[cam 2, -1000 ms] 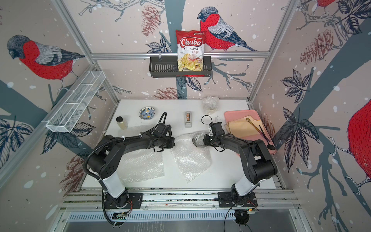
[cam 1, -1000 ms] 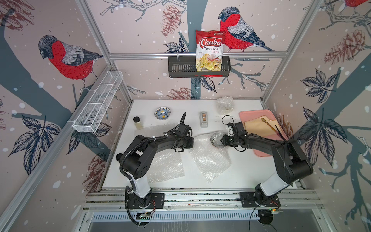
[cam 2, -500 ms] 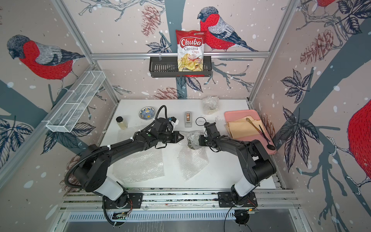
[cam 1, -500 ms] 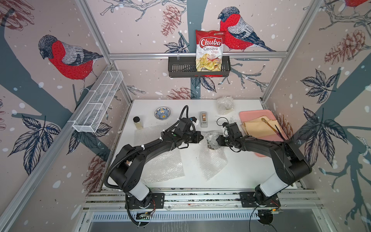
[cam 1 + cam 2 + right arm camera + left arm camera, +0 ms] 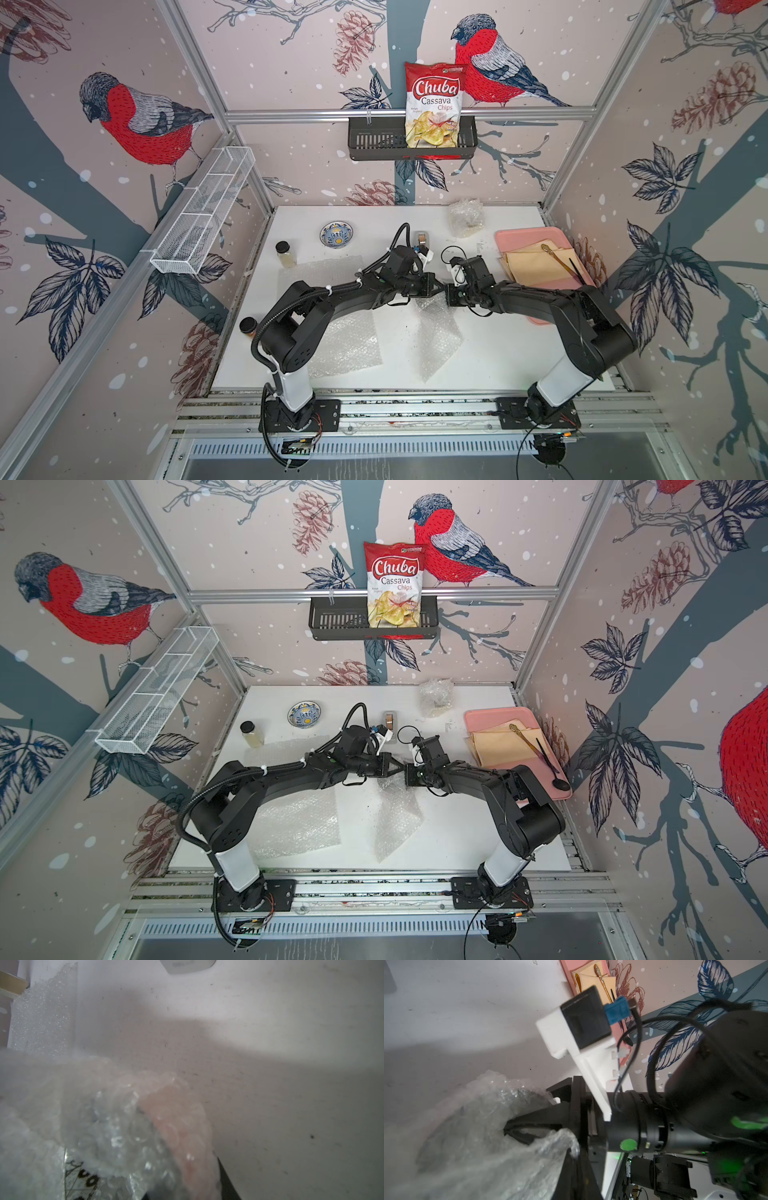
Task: Wrap bowls in bubble wrap
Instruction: Wrap the bowl in bubble wrap.
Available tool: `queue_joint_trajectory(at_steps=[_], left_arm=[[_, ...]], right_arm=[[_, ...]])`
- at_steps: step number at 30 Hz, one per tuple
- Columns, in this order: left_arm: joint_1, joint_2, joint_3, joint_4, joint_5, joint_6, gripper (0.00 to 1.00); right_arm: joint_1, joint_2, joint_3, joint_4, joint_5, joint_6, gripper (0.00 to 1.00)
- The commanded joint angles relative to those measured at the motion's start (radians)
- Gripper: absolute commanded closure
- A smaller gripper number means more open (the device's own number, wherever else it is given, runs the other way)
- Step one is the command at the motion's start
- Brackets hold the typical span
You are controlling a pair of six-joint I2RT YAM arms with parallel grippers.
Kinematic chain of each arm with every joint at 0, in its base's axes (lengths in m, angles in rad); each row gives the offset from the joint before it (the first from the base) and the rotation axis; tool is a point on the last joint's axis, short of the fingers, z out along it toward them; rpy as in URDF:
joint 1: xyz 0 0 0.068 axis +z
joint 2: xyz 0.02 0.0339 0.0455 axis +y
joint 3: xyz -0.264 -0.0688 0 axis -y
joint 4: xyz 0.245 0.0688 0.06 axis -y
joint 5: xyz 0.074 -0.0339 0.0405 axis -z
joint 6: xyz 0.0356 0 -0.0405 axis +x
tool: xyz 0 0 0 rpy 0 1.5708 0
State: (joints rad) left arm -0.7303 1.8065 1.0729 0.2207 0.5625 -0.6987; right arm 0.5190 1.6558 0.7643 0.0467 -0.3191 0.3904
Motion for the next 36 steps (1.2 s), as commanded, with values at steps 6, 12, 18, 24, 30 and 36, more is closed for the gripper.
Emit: queue_joint_trajectory(at_steps=[6,12,18,24,30,36], left_arm=[[0.000,0.098,0.060,-0.011,-0.068,0.039,1.00],[-0.001,0.118,0.077,-0.027,-0.076,0.047,1.00],[-0.003,0.138,0.087,-0.024,-0.069,0.045,1.00],[-0.002,0.148,0.098,-0.027,-0.070,0.043,1.00],[-0.003,0.156,0.114,-0.034,-0.078,0.043,1.00],[-0.005,0.159,0.125,-0.030,-0.071,0.036,1.00]], right_arm=[[-0.027,-0.082,0.004,-0.100,-0.095,-0.020,0.51],[-0.089,-0.149,-0.003,-0.178,-0.096,-0.015,0.35],[-0.166,-0.245,-0.031,-0.131,-0.167,0.000,0.25],[-0.126,-0.171,0.014,-0.136,-0.190,-0.046,0.22],[-0.104,-0.091,0.016,-0.155,-0.132,-0.073,0.25],[-0.073,-0.007,0.034,-0.125,-0.069,-0.071,0.28]])
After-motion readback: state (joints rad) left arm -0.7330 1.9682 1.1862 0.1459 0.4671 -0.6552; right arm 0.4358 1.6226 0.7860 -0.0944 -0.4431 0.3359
